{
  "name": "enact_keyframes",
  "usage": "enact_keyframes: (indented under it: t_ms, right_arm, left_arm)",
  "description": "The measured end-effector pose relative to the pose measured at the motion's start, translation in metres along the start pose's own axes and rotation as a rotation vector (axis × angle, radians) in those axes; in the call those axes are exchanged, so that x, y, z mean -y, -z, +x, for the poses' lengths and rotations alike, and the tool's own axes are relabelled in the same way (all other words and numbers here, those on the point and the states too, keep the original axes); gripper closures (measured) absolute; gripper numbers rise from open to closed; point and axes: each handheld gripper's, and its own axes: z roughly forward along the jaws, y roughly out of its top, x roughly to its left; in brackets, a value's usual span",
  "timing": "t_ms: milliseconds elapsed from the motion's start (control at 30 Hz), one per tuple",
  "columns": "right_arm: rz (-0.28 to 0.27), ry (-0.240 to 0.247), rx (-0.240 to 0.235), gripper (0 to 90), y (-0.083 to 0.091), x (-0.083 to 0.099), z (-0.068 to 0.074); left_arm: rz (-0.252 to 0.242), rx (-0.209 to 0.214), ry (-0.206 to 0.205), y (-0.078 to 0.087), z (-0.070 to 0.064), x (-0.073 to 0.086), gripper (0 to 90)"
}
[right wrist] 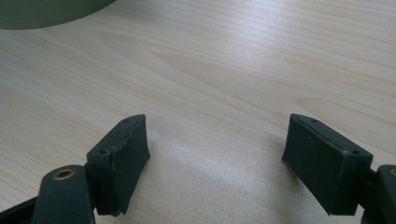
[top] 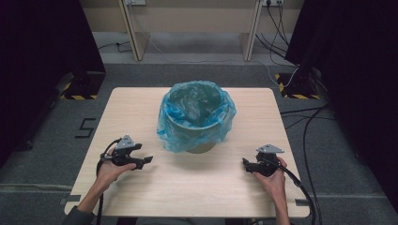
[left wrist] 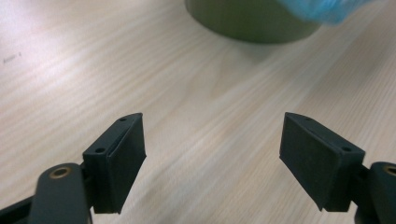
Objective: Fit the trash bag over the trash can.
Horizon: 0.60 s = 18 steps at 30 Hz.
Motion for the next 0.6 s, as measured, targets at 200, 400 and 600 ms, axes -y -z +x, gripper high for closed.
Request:
enact_keyframes:
  t_ms: [200,400,600]
  right_arm:
    - [0.001,0.000,-0.001,21.0,0.001,0.001,0.001]
    - [0.003,0.000,-0.002,20.5,0.001,0.002,0.002]
    - [0.003,0.000,-0.002,20.4,0.001,0.002,0.002]
  left_arm:
    - [0.045,-0.018,-0.022,-0.006,-0.006,0.018,21.5]
    - [0.045,-0.035,-0.024,-0.002,-0.012,0.022,20.8]
    - [0.051,-0.028,-0.023,-0.002,-0.012,0.021,19.0]
